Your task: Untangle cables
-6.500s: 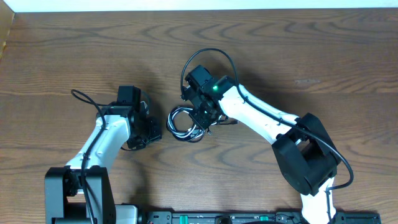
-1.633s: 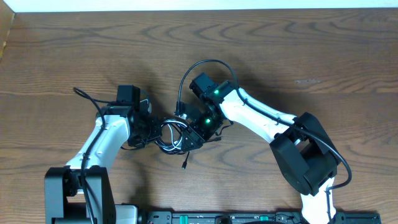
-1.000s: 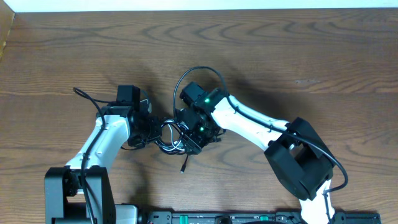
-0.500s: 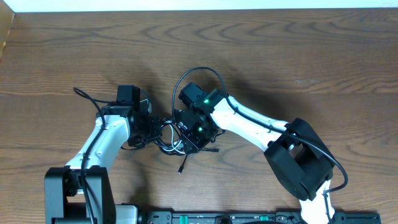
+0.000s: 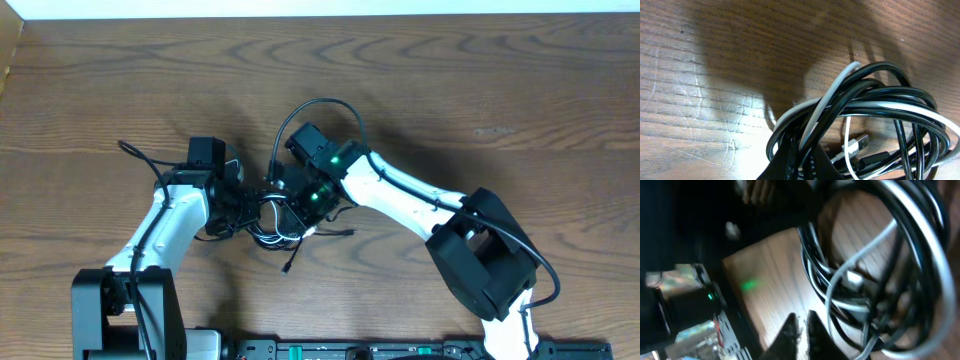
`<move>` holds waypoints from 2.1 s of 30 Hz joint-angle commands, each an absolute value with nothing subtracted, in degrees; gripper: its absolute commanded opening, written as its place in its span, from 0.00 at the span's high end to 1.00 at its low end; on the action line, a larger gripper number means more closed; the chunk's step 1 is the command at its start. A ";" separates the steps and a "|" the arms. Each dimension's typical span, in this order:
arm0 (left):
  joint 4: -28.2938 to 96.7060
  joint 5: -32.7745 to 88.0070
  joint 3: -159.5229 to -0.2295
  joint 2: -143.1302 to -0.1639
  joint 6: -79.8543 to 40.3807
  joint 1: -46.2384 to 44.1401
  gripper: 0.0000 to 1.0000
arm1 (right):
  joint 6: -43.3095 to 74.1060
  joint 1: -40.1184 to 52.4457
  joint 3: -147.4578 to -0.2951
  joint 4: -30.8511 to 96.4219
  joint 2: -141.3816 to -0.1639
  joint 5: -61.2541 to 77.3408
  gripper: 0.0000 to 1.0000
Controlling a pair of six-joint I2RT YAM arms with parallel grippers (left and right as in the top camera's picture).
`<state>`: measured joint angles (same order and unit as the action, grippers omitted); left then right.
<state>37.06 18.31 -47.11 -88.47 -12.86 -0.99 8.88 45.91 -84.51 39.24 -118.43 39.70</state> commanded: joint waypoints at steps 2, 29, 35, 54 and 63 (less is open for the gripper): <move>37.21 18.96 -46.39 -88.79 -12.73 -0.93 0.92 | 9.91 47.07 -84.23 36.25 -118.78 39.44 0.97; 33.19 12.29 -50.15 -88.99 -14.22 -0.93 0.66 | 15.20 37.54 -84.23 32.36 -118.78 31.64 0.78; 32.29 12.38 -49.34 -91.15 -14.24 -0.93 0.66 | 15.18 37.60 -84.20 32.53 -118.78 31.62 0.78; 31.11 12.99 -49.23 -95.18 -14.24 -0.93 0.87 | 15.16 38.20 -84.20 34.09 -118.78 30.94 0.74; 30.48 13.02 -49.25 -95.15 -14.39 -0.93 0.92 | 12.29 38.68 -84.23 34.33 -118.17 36.25 0.84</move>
